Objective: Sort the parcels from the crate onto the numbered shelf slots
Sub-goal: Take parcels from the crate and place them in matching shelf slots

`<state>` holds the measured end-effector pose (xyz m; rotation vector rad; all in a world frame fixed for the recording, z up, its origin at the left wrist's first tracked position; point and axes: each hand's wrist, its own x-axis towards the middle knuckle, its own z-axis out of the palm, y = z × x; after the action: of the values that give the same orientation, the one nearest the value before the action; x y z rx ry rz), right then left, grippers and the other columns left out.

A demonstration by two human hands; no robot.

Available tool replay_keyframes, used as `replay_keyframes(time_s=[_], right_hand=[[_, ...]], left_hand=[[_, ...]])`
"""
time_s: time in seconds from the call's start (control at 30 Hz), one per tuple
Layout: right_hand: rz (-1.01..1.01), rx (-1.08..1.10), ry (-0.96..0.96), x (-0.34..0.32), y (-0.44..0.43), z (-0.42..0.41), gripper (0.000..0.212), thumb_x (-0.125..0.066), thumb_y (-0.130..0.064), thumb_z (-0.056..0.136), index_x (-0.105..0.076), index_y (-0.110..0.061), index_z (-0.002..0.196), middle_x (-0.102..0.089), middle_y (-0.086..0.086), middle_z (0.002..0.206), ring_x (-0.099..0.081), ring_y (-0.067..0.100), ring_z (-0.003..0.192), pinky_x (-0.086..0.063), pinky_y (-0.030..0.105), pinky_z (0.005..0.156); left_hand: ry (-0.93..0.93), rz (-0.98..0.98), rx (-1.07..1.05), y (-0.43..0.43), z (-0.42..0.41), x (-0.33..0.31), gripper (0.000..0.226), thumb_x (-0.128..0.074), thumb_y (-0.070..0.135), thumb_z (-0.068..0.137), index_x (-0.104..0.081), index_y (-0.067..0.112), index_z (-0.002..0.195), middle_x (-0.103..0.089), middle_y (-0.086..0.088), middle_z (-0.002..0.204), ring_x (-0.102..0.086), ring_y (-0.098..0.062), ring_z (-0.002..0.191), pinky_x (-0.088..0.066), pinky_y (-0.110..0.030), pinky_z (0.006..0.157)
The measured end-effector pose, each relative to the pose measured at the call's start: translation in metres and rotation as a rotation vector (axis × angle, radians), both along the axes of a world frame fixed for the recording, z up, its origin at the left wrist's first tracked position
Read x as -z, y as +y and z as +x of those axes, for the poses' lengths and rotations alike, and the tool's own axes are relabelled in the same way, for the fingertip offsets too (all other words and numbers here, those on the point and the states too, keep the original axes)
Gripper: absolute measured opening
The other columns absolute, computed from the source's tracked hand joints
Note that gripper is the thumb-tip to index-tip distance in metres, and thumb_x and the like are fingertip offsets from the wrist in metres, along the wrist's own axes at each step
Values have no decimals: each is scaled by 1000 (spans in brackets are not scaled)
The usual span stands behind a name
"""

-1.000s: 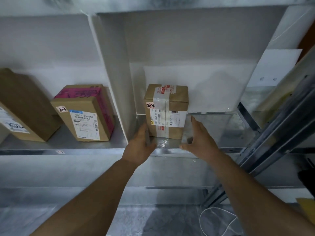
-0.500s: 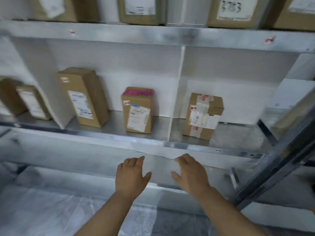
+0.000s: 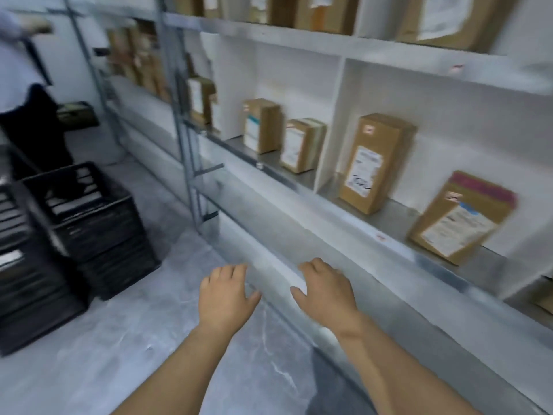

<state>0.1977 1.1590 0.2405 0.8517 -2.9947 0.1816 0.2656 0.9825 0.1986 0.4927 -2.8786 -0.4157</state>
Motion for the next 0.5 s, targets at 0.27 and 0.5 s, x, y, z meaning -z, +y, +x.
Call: replay_keyframes(time_s=[0.27, 0.5], right_hand=[[57, -285, -45, 1, -147, 12, 48, -48, -44, 93, -45, -17, 133, -47, 6, 130, -48, 27, 120, -38, 37, 94], [67, -519, -82, 12, -267, 18, 48, -50, -45, 93, -44, -18, 132, -46, 5, 130, -48, 27, 120, -37, 37, 97]], left_hand=[[33, 8, -297, -107, 58, 4, 66, -51, 56, 88, -37, 23, 143, -45, 1, 141, -36, -21, 132, -24, -32, 107], [-31, -10, -509, -193, 86, 9, 67, -48, 58, 89, -34, 23, 144, -42, 2, 142, -32, -20, 135, -20, -33, 111]])
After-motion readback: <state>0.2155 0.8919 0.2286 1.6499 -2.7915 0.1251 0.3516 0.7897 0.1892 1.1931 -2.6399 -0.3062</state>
